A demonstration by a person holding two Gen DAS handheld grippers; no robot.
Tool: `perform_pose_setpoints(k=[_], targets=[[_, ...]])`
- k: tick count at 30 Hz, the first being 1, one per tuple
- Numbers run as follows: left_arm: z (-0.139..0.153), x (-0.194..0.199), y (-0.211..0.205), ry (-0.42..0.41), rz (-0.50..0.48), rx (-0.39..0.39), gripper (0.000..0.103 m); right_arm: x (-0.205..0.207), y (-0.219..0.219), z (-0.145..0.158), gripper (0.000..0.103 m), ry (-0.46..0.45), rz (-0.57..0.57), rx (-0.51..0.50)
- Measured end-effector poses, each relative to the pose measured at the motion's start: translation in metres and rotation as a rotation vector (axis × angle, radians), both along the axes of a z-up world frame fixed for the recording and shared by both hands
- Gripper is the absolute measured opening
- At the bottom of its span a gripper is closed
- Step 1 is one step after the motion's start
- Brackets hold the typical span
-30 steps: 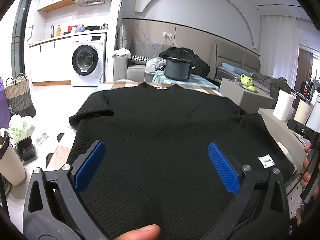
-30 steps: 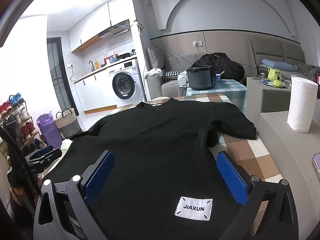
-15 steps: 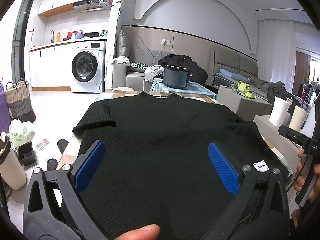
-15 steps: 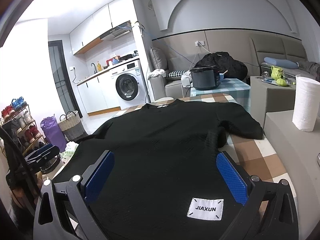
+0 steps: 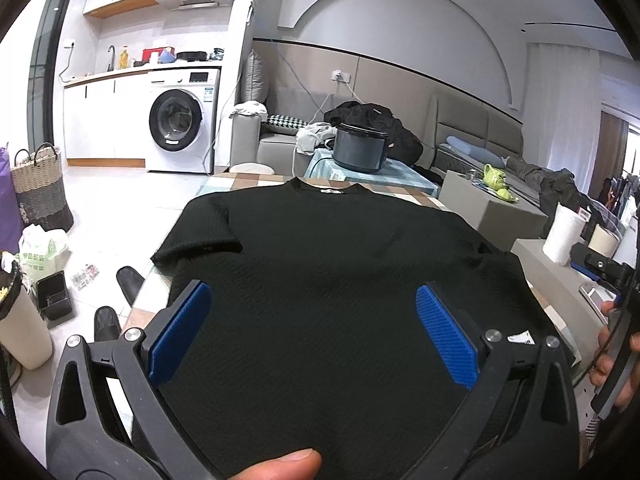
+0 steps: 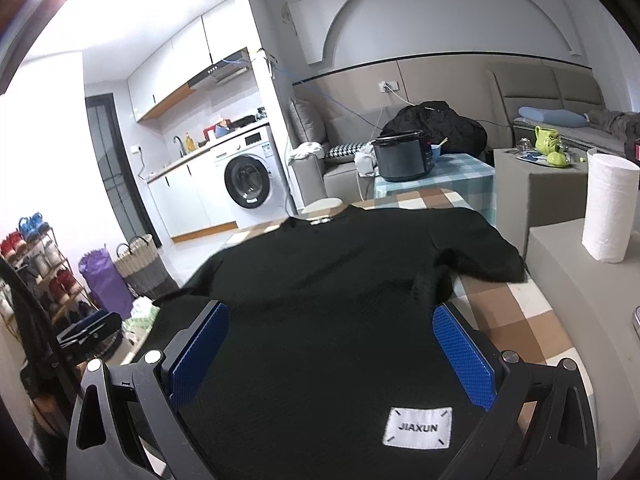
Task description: Fold small clothes
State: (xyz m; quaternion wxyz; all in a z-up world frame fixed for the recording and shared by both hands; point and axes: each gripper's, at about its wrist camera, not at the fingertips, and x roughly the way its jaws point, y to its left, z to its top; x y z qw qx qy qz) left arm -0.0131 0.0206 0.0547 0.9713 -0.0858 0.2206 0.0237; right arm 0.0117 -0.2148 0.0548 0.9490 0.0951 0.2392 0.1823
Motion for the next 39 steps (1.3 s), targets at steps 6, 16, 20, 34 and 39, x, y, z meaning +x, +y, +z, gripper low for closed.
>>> perform_pose_setpoints(k=[6,16,20,34,39], targets=[[0.016,0.012,0.005,0.009,0.02,0.027,0.102,0.014,-0.002,0.014,0.103,0.046,0.024,0.076],[0.02,0.063,0.027,0.069,0.021,0.01,0.102,0.06,-0.006,0.016,0.103,0.134,-0.037,0.139],[0.017,0.095,0.041,0.098,0.024,-0.026,0.102,0.086,-0.015,0.015,0.102,0.19,-0.053,0.221],[-0.007,0.154,0.083,0.111,0.11,-0.017,0.101,0.143,-0.108,-0.02,0.09,0.359,-0.402,0.47],[-0.019,0.166,0.1,0.128,0.096,-0.045,0.093,0.172,-0.137,-0.06,0.087,0.506,-0.484,0.571]])
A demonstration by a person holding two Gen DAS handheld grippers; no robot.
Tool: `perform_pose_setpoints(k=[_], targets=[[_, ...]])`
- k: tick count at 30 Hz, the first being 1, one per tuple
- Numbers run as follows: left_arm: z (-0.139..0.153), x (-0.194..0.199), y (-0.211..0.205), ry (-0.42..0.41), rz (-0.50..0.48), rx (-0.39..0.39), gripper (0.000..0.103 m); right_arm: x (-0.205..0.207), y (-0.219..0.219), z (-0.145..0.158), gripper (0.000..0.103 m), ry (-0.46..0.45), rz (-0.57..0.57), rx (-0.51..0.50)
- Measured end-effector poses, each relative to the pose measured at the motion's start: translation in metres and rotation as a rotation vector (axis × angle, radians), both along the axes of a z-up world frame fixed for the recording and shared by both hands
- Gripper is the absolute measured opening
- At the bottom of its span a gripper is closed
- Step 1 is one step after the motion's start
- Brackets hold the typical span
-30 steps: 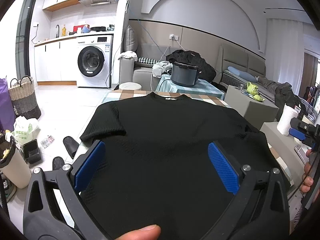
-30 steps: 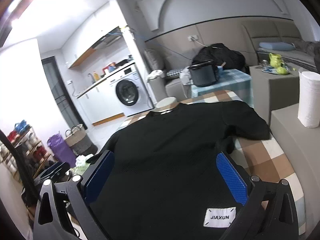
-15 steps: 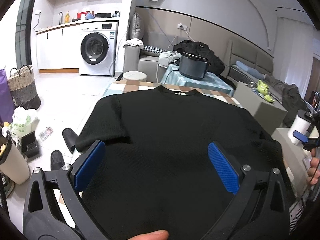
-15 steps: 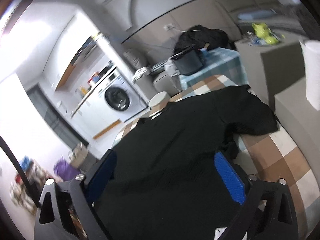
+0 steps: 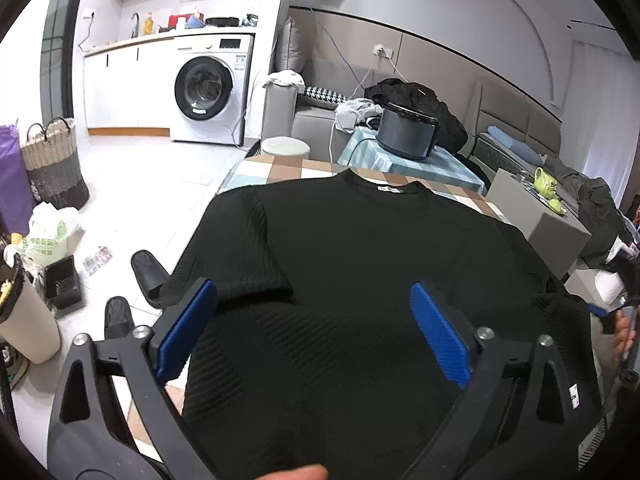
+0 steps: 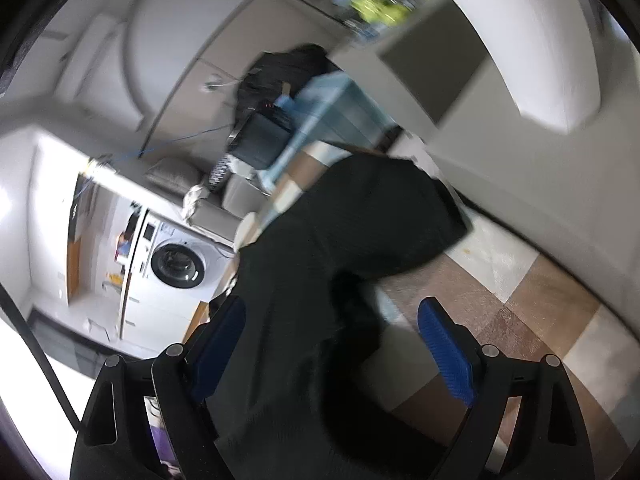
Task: Fold small clothes
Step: 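Grasp the shirt side edge with the right gripper and fold it over the body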
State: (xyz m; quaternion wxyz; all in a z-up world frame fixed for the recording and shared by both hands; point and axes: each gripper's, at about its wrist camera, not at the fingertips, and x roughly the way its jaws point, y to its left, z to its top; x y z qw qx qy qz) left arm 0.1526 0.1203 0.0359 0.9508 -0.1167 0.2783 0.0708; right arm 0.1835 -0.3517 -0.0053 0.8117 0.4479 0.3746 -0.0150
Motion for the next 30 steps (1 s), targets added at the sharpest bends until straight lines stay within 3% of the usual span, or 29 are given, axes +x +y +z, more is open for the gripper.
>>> perform_pose_setpoints(k=[7,12,15,16,17,18,19,20,23,26,30], targets=[[-0.018,0.025,0.004,0.037,-0.011,-0.008,0.092,0.035,-0.021,-0.037,0.082,0.111,-0.048,-0.035],[-0.028,0.039,0.002,0.059,-0.016,-0.023,0.092,0.055,-0.026,-0.043,0.079,0.135,-0.053,-0.099],[-0.033,0.048,-0.001,0.075,-0.016,-0.021,0.092,0.068,-0.018,-0.041,0.058,0.171,-0.048,-0.193],[-0.035,0.051,-0.003,0.078,-0.017,-0.024,0.092,0.073,-0.016,-0.042,0.042,0.186,-0.044,-0.222],[-0.036,0.053,-0.004,0.079,-0.017,-0.026,0.092,0.076,-0.015,-0.042,0.035,0.204,-0.044,-0.255],[-0.037,0.055,-0.004,0.079,-0.016,-0.027,0.092,0.078,-0.015,-0.042,0.021,0.215,-0.041,-0.286],[-0.036,0.055,-0.004,0.078,-0.017,-0.027,0.092,0.077,-0.014,-0.041,0.015,0.214,-0.038,-0.294],[-0.035,0.056,-0.004,0.079,-0.018,-0.028,0.092,0.077,-0.013,-0.038,0.014,0.207,-0.038,-0.306],[-0.039,0.061,-0.007,0.085,-0.019,-0.036,0.092,0.077,-0.007,-0.02,0.011,0.149,-0.021,-0.38],[-0.041,0.061,-0.01,0.091,-0.017,-0.03,0.092,0.085,0.01,0.01,0.011,0.007,0.079,-0.408],[-0.038,0.054,-0.012,0.084,-0.015,-0.025,0.092,0.103,0.075,0.057,0.011,-0.2,0.363,-0.478]])
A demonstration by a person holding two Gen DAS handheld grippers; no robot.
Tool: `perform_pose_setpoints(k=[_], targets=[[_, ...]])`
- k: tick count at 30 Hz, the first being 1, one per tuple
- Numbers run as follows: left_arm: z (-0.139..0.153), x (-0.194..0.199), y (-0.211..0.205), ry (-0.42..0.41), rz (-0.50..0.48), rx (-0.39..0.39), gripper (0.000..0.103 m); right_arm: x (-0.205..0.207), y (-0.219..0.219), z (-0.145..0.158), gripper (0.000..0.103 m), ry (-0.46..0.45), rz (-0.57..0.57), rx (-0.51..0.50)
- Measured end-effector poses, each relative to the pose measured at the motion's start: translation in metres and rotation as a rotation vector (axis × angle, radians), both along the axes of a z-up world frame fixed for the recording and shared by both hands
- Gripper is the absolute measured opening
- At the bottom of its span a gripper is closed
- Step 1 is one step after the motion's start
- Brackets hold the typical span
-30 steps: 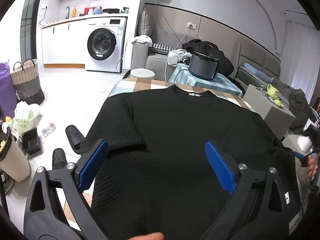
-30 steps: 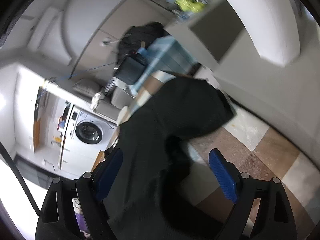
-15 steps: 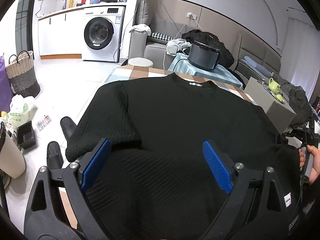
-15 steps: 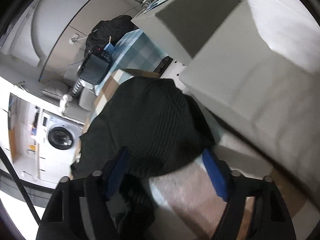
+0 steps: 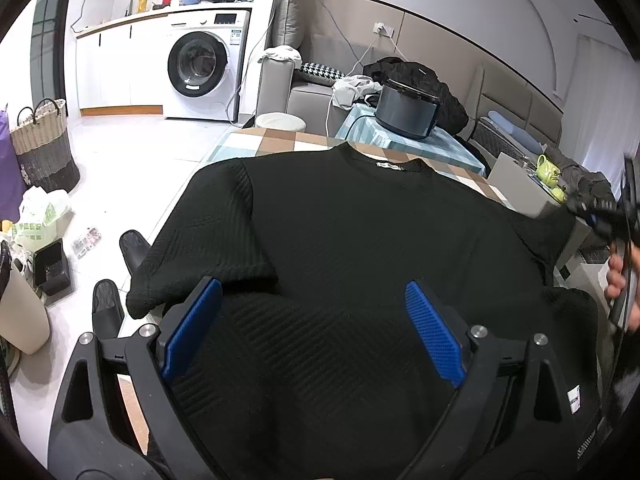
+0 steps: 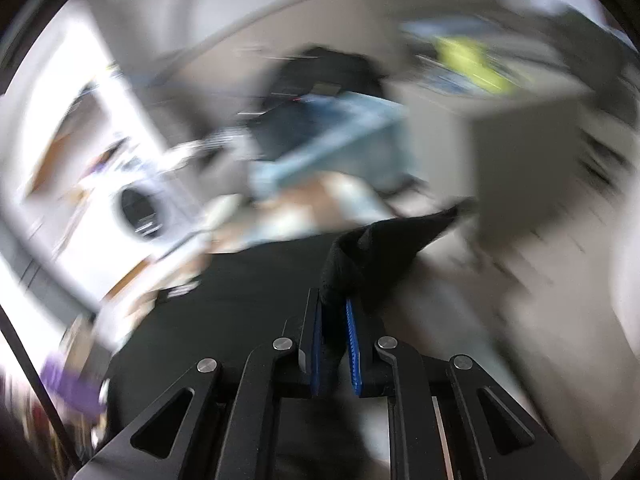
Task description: Fold small clothes
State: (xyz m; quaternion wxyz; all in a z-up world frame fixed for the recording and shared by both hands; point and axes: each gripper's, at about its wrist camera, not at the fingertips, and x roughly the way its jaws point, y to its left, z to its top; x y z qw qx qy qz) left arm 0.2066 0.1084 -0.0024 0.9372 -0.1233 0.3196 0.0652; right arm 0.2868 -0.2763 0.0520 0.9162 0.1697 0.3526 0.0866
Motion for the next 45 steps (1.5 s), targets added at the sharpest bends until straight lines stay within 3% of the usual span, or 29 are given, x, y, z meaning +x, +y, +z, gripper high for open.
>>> perform_pose_setpoints(k=[3,6,8,17,21,25,27,31,33,35,37,39,41,45], targets=[[0.002,-0.011,0.001,-0.008,0.007,0.005,0.092,0.007,0.061,0.005,0.011,0.015,0.267,-0.014],[0.004,-0.02,0.005,-0.012,0.029,0.01,0.093,0.005,0.099,-0.011,0.018,0.092,0.379,-0.063],[0.003,-0.025,0.011,-0.01,0.063,0.005,0.093,0.002,0.103,-0.024,0.044,0.145,0.391,-0.044],[-0.008,-0.036,0.061,0.013,0.181,-0.081,0.094,-0.016,0.082,-0.054,0.046,0.288,0.27,0.015],[-0.021,-0.038,0.091,0.045,0.235,-0.202,0.093,-0.043,0.079,-0.049,0.056,0.245,0.25,0.059],[-0.041,-0.042,0.117,0.08,0.282,-0.363,0.072,-0.072,0.082,-0.04,0.059,0.205,0.24,0.147],[-0.05,-0.044,0.126,0.078,0.287,-0.441,0.068,-0.083,0.084,-0.038,0.064,0.2,0.244,0.176],[-0.063,-0.041,0.14,0.093,0.305,-0.513,0.068,-0.094,0.091,-0.039,0.064,0.216,0.26,0.19],[-0.069,-0.032,0.147,0.11,0.315,-0.524,0.068,-0.099,0.091,-0.04,0.064,0.216,0.252,0.195],[-0.075,-0.022,0.151,0.126,0.33,-0.532,0.058,-0.099,0.089,-0.043,0.064,0.219,0.242,0.208],[-0.079,-0.008,0.154,0.131,0.351,-0.538,0.029,-0.102,0.086,-0.044,0.064,0.219,0.229,0.217],[-0.078,0.006,0.155,0.119,0.362,-0.538,0.01,-0.106,0.081,-0.045,0.064,0.213,0.208,0.228],[-0.07,0.022,0.154,0.09,0.381,-0.477,0.004,-0.109,0.076,-0.046,0.064,0.211,0.188,0.24],[-0.027,0.052,0.128,-0.002,0.328,-0.259,0.003,-0.118,0.07,-0.047,0.064,0.211,0.168,0.242]])
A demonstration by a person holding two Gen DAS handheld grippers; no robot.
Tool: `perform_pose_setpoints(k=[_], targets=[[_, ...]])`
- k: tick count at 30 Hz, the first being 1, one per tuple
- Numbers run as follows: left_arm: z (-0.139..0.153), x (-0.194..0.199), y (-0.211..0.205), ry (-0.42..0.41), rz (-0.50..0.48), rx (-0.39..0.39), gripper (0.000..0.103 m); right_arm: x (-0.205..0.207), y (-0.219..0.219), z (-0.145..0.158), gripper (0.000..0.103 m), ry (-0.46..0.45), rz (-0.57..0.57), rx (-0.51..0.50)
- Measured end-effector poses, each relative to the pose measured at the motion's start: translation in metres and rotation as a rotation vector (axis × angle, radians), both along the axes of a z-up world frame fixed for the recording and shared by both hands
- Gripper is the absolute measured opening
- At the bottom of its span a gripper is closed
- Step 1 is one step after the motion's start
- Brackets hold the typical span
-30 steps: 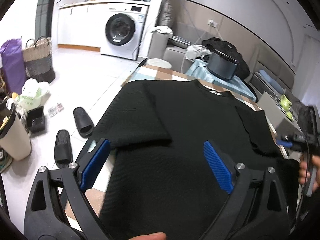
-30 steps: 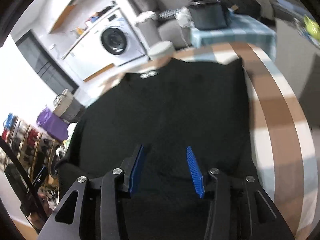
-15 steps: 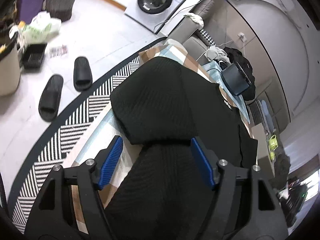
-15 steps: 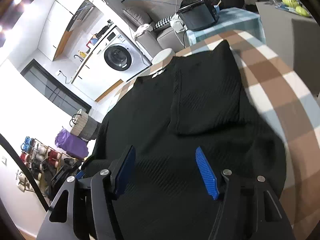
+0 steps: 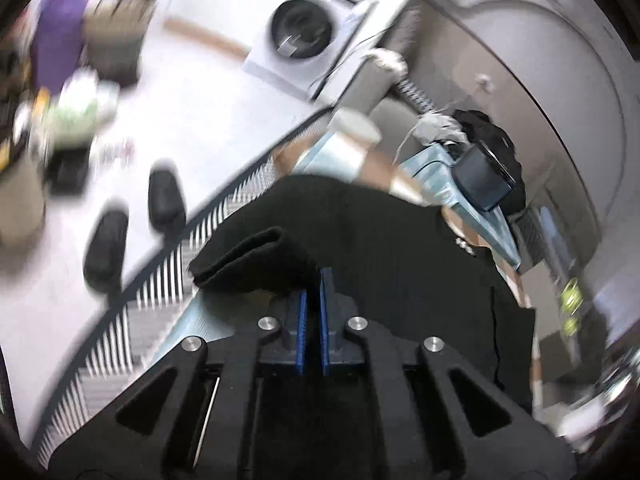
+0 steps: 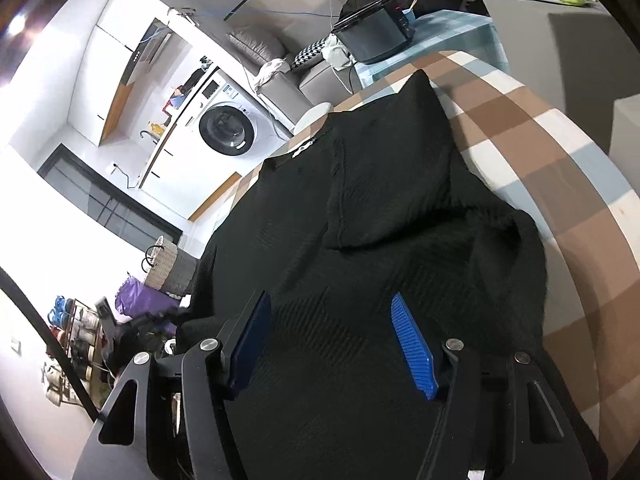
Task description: Fold small clothes
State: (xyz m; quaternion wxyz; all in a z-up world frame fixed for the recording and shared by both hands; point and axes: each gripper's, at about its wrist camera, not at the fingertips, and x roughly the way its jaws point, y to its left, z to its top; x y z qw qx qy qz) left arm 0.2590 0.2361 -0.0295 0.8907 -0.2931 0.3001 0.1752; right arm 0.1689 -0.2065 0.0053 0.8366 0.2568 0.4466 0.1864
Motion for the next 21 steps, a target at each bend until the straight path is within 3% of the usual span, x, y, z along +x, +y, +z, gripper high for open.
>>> perform_pose_setpoints(k=[2,4,6,8,9,10,12,21], targets=[[0.029,0.028,-0.036,-0.047,-0.093,0.159,0.003,-0.002,-0.004,-0.001,0.064,0.006,-0.007,-0.005],[0.045,0.056,-0.076,-0.075,-0.241,0.23,0.003,-0.004,-0.006,-0.002,0.064,0.014,-0.011,-0.008],[0.047,0.076,-0.114,-0.108,-0.402,0.222,0.005,-0.005,-0.008,-0.002,0.064,0.017,-0.02,-0.008],[0.039,0.091,-0.141,-0.09,-0.551,0.143,0.02,-0.006,-0.011,-0.001,0.064,0.014,-0.027,-0.01],[0.034,0.095,-0.151,-0.06,-0.607,0.108,0.038,-0.006,-0.012,-0.001,0.064,0.016,-0.035,-0.016],[0.031,0.094,-0.156,-0.048,-0.614,0.099,0.055,-0.006,-0.013,-0.001,0.064,0.019,-0.042,-0.021],[0.028,0.085,-0.155,-0.057,-0.578,0.116,0.072,-0.009,-0.017,-0.001,0.065,0.018,-0.054,-0.019],[0.01,0.042,-0.094,-0.012,-0.427,0.075,0.073,-0.005,-0.018,-0.008,0.067,0.03,-0.042,-0.004]])
